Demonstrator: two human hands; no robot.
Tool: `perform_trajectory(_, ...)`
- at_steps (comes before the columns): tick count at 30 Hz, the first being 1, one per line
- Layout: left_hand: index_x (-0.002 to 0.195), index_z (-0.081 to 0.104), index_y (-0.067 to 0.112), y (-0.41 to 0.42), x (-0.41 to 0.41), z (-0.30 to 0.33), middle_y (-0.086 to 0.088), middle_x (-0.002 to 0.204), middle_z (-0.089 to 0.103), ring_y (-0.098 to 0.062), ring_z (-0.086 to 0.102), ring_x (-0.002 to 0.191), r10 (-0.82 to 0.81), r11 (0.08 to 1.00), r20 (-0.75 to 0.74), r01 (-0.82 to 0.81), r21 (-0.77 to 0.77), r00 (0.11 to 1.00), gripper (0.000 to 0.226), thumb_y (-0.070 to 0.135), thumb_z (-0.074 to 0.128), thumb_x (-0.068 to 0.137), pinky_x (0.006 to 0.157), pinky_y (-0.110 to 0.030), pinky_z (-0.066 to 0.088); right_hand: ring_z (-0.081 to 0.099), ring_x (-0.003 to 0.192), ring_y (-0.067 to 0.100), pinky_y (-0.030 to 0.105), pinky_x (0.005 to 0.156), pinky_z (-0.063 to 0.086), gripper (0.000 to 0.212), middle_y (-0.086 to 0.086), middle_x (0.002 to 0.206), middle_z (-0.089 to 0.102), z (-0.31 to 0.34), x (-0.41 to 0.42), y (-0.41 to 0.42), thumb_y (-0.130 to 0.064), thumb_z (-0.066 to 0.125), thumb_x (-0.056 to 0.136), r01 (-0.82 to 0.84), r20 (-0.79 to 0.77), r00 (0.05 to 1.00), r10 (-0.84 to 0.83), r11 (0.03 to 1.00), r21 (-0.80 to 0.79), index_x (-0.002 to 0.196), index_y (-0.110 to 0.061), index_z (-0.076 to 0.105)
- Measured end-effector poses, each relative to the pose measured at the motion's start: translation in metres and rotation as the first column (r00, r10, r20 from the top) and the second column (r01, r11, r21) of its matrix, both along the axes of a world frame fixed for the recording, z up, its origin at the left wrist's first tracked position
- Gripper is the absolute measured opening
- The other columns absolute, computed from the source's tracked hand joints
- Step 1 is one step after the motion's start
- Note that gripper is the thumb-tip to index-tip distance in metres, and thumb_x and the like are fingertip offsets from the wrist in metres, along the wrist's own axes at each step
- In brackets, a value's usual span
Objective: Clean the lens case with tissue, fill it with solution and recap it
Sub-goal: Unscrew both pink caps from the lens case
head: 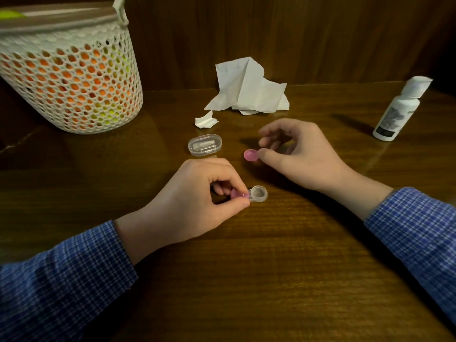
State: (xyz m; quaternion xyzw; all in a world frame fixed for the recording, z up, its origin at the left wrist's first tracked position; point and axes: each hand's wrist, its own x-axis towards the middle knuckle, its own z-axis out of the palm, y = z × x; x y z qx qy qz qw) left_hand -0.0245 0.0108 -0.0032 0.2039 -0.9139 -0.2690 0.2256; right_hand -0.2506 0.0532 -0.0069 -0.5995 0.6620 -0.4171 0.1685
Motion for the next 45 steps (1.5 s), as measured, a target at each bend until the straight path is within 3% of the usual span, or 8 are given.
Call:
perform_trajectory(3, 0.098, 0.076, 0.022, -0.001, 0.001, 0.0, 0.011, 0.093, 0.071, -0.012, 0.068, 0.088, 0.011, 0.999, 0.003, -0.011, 0.046, 1.0, 0.015, 0.025, 0.079, 0.083, 0.073, -0.029, 0.057, 0.069, 0.087, 0.012, 0.025, 0.076, 0.057, 0.054, -0.006, 0.097, 0.074, 0.007, -0.001, 0.024, -0.043, 0.08, 0.075, -0.232, 0.069, 0.971, 0.227, 0.97, 0.073, 0.124, -0.027, 0.065)
perform_trajectory(7, 0.099, 0.074, 0.023, -0.001, 0.001, 0.0, 0.01, 0.091, 0.071, -0.014, 0.068, 0.088, 0.018, 0.996, 0.002, -0.018, 0.084, 1.0, 0.019, 0.03, 0.078, 0.082, 0.071, -0.03, 0.057, 0.063, 0.101, 0.008, 0.029, 0.086, 0.056, 0.077, -0.014, 0.107, 0.065, 0.01, 0.001, 0.037, -0.051, 0.082, 0.071, -0.37, -0.081, 0.914, 0.399, 0.897, 0.244, 0.14, -0.035, 0.051)
perform_trajectory(10, 0.101, 0.071, 0.026, 0.0, 0.002, 0.002, 0.011, 0.092, 0.07, -0.013, 0.068, 0.088, 0.026, 0.992, 0.017, -0.028, 0.126, 1.0, 0.021, 0.029, 0.079, 0.082, 0.071, -0.031, 0.058, 0.063, 0.101, 0.008, 0.029, 0.086, 0.055, 0.078, -0.014, 0.106, 0.065, 0.01, 0.002, 0.036, -0.036, 0.086, 0.074, -0.379, -0.094, 0.908, 0.408, 0.896, 0.232, 0.142, -0.033, 0.049)
perform_trajectory(15, 0.104, 0.062, 0.02, -0.002, 0.003, 0.004, 0.006, 0.094, 0.069, -0.015, 0.068, 0.085, 0.049, 0.973, 0.007, -0.049, 0.226, 0.999, 0.033, 0.002, 0.075, 0.08, 0.071, -0.035, 0.059, 0.064, 0.095, 0.008, 0.027, 0.081, 0.056, 0.07, -0.014, 0.099, 0.066, 0.009, 0.002, 0.035, -0.03, 0.085, 0.078, -0.348, -0.107, 0.921, 0.375, 0.915, 0.205, 0.14, -0.033, 0.052)
perform_trajectory(21, 0.101, 0.06, 0.016, -0.001, 0.003, 0.001, 0.006, 0.091, 0.067, -0.017, 0.067, 0.082, 0.037, 0.989, -0.006, -0.036, 0.145, 0.999, 0.037, -0.009, 0.072, 0.077, 0.067, -0.035, 0.058, 0.066, 0.079, 0.005, 0.021, 0.07, 0.055, 0.061, -0.013, 0.088, 0.069, 0.009, 0.003, 0.033, -0.027, 0.083, 0.081, -0.297, -0.123, 0.939, 0.321, 0.938, 0.178, 0.135, -0.033, 0.055)
perform_trajectory(29, 0.097, 0.058, 0.02, -0.003, 0.003, -0.003, 0.004, 0.089, 0.063, -0.018, 0.066, 0.08, 0.071, 0.995, -0.049, -0.067, 0.077, 0.996, 0.033, 0.008, 0.082, 0.077, 0.065, -0.036, 0.059, 0.07, 0.09, 0.014, 0.041, 0.086, 0.059, 0.054, -0.007, 0.093, 0.073, 0.009, 0.006, 0.034, -0.023, 0.079, 0.085, -0.314, -0.035, 0.946, 0.323, 0.937, 0.151, 0.134, -0.029, 0.057)
perform_trajectory(34, 0.111, 0.057, 0.021, -0.001, 0.002, -0.002, 0.005, 0.09, 0.064, -0.015, 0.068, 0.081, 0.116, 0.991, -0.052, -0.112, 0.078, 0.992, 0.046, 0.02, 0.086, 0.075, 0.068, -0.036, 0.06, 0.069, 0.098, 0.011, 0.038, 0.087, 0.058, 0.071, -0.011, 0.1, 0.073, 0.012, 0.011, 0.037, -0.051, 0.082, 0.073, -0.342, -0.031, 0.936, 0.35, 0.929, 0.14, 0.136, -0.03, 0.055)
perform_trajectory(45, 0.121, 0.058, 0.016, 0.002, 0.0, 0.002, 0.009, 0.101, 0.071, -0.011, 0.07, 0.089, 0.105, 0.985, -0.048, -0.097, 0.141, 0.993, 0.052, 0.018, 0.086, 0.077, 0.072, -0.025, 0.059, 0.069, 0.102, 0.008, 0.031, 0.092, 0.056, 0.07, -0.013, 0.104, 0.073, 0.008, 0.016, 0.038, -0.034, 0.086, 0.078, -0.414, -0.085, 0.901, 0.425, 0.902, 0.119, 0.138, -0.025, 0.052)
